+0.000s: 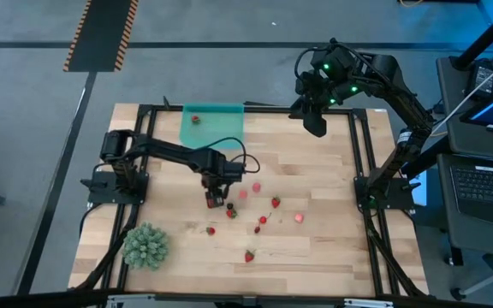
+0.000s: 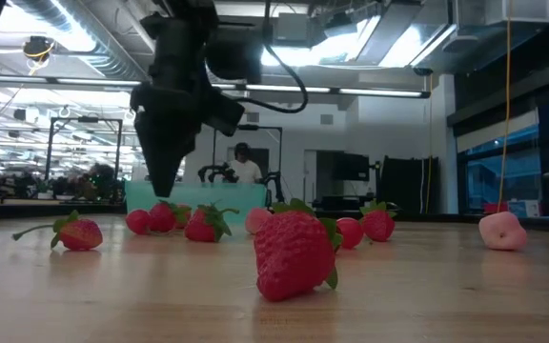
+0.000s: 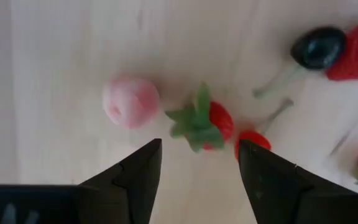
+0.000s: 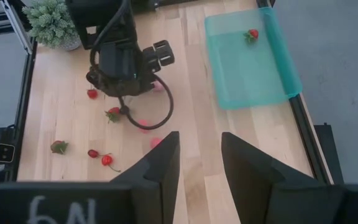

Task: Pick and placing Produce into tupperware
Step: Put the red strawberry into the blue bin

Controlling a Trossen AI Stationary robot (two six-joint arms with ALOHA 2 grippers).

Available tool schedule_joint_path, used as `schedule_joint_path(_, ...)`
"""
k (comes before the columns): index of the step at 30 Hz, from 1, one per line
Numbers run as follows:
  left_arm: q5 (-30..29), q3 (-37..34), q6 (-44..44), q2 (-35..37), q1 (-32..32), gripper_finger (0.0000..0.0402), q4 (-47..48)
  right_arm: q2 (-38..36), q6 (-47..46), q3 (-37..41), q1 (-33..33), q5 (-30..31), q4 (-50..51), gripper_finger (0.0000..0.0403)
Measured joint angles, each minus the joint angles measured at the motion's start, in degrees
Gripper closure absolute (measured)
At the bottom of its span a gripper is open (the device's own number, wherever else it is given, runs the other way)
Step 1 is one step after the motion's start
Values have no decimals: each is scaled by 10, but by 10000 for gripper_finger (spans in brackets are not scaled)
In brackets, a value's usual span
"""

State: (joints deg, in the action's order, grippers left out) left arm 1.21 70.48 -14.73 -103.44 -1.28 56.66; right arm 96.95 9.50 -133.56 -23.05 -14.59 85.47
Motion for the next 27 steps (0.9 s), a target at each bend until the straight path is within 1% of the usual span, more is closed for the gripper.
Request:
schedule_joint_path(6,-11,0,-34,0,14,198,-5,0,0,0,0,0,0,282)
schedule_joint_path(10,-21,0,-74,-3,12,198,-15,0,0,0,0,0,-3,282)
schedule_joint_path(15,-19,-27,-118,-4,8,198,-31,0,-1,0,0,0,-4,282)
schedule_joint_path(20,-19,-41,-122,-4,8,198,-76,0,0,0,0,0,-4,282)
schedule_joint_path(27,-21,-47,-122,-4,8,198,-81,0,0,0,0,0,-4,282)
